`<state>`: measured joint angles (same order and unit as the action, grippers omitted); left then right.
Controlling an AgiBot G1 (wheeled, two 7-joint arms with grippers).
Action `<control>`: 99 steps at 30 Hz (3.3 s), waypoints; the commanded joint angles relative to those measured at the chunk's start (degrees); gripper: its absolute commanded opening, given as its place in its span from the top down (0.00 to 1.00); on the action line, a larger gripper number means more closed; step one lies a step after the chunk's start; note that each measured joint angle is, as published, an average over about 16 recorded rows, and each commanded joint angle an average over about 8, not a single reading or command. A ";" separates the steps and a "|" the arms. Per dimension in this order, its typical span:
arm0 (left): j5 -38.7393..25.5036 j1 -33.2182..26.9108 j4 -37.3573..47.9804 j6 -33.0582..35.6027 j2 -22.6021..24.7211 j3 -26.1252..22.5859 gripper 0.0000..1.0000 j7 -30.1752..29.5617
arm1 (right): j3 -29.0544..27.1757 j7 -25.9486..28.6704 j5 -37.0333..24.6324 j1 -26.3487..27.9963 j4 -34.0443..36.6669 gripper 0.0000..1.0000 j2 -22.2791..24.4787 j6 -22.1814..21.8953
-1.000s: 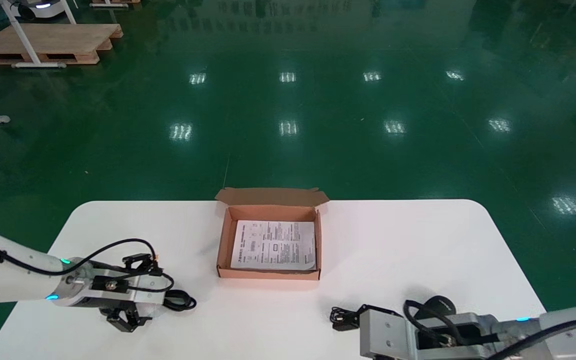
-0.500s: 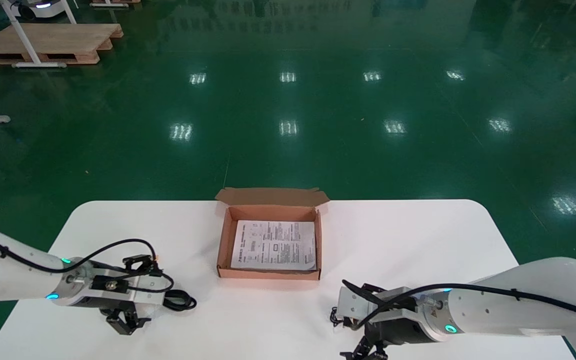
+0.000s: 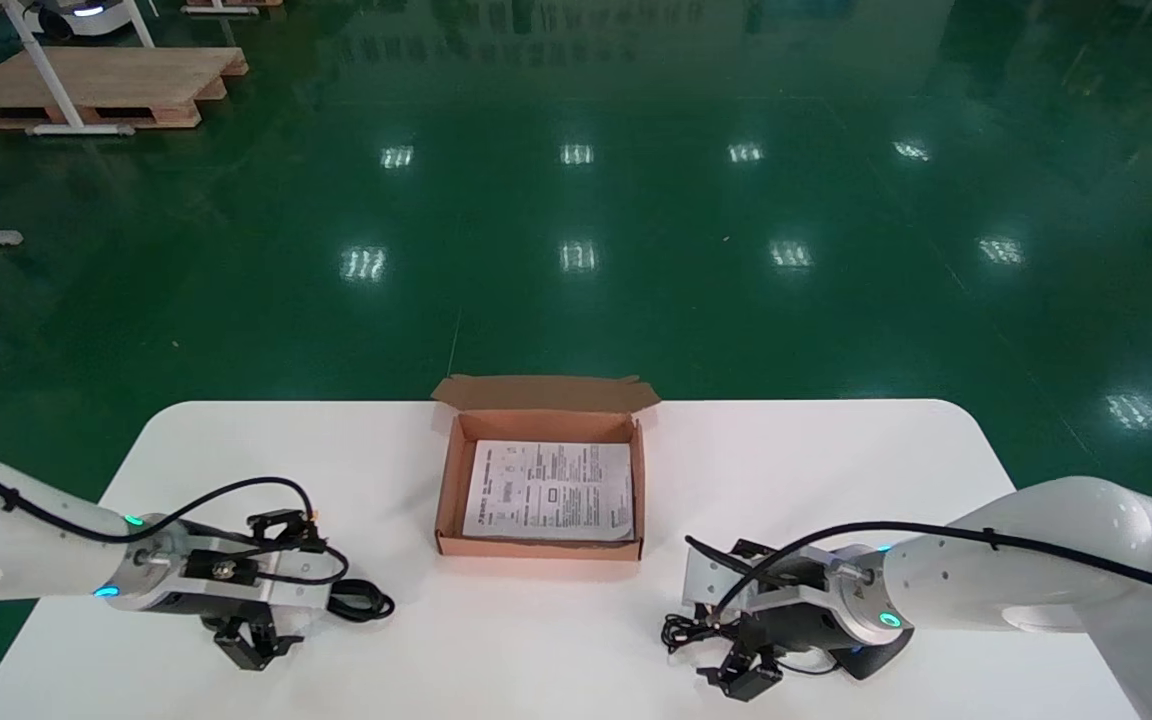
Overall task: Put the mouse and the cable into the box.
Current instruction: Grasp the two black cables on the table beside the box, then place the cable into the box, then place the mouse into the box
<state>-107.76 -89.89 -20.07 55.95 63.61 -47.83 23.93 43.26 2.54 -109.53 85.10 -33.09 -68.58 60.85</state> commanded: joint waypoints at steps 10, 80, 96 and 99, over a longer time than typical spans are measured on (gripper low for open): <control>0.18 -0.27 1.09 -0.06 0.31 0.08 0.49 0.70 | 0.11 -3.03 0.00 1.51 5.61 0.34 -1.38 -0.68; -0.01 -0.73 0.38 -0.67 -0.04 0.13 1.00 0.66 | -0.30 -2.44 0.63 1.31 3.95 1.00 -0.68 -0.23; 6.70 -5.53 -1.99 -4.30 4.58 4.73 1.00 4.18 | -2.98 -1.23 -1.34 11.57 -0.11 1.00 4.64 -6.72; 8.43 -5.86 -0.08 -6.30 8.07 5.71 1.00 6.85 | -3.27 -0.60 -2.39 14.27 0.17 1.00 4.89 -8.37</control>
<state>-99.39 -95.74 -20.29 50.12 71.21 -42.16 30.56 40.12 1.89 -111.54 98.67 -32.63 -63.94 53.25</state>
